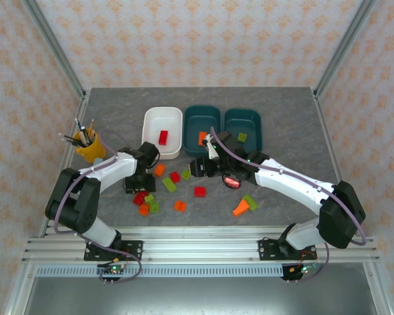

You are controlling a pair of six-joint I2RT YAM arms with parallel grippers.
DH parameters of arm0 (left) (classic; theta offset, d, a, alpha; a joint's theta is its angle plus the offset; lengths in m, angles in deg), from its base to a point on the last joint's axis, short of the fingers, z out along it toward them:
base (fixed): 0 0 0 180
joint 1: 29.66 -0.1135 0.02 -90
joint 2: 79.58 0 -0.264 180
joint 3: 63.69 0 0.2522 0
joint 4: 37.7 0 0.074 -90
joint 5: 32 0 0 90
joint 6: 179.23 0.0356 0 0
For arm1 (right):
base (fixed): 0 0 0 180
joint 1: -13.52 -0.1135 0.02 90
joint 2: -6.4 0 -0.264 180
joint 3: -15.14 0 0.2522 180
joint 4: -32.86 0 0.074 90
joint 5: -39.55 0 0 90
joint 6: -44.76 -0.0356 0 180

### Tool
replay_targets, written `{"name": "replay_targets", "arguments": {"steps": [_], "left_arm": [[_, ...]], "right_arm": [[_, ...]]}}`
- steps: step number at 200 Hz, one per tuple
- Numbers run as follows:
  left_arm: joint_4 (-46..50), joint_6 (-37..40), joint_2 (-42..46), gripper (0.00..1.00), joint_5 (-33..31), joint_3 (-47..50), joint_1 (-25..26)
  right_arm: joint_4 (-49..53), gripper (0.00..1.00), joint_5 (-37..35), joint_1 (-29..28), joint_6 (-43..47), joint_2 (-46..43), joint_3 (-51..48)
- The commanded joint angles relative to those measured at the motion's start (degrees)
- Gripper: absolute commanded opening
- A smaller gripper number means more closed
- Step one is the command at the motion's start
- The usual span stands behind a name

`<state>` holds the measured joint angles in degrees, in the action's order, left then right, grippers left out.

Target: Sort the legos into containers by color

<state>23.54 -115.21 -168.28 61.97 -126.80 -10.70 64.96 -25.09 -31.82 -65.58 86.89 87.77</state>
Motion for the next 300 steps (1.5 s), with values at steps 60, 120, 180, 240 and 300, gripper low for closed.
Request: {"name": "replay_targets", "arguments": {"steps": [60,120,180,240,300], "left_arm": [[2.6,-1.8,2.0,0.55,-4.5,1.1,-1.7],[5.2,-6.8,4.1,0.58,-2.9,1.7,-3.0],[3.8,-8.0,4.4,0.62,-0.1,3.9,-3.0],[2.2,-9.3,3.3,0.55,-0.4,5.6,-3.0],[0.6,-9.5,2.7,0.47,-3.3,5.5,-3.0]], "right_arm": [[-1.4,0.58,1.0,-0.3,-0.9,0.7,2.0],[-1.4,0.58,3.2,-0.4,-0.4,0.7,2.2],[-1.2,0.58,3.3,-0.4,-0.6,1.2,2.4],[-1.5,0.58,3.8,-0.4,-0.6,2.2,3.2],[-1.5,0.58,3.9,-0.4,-0.9,2.1,3.3]]}}
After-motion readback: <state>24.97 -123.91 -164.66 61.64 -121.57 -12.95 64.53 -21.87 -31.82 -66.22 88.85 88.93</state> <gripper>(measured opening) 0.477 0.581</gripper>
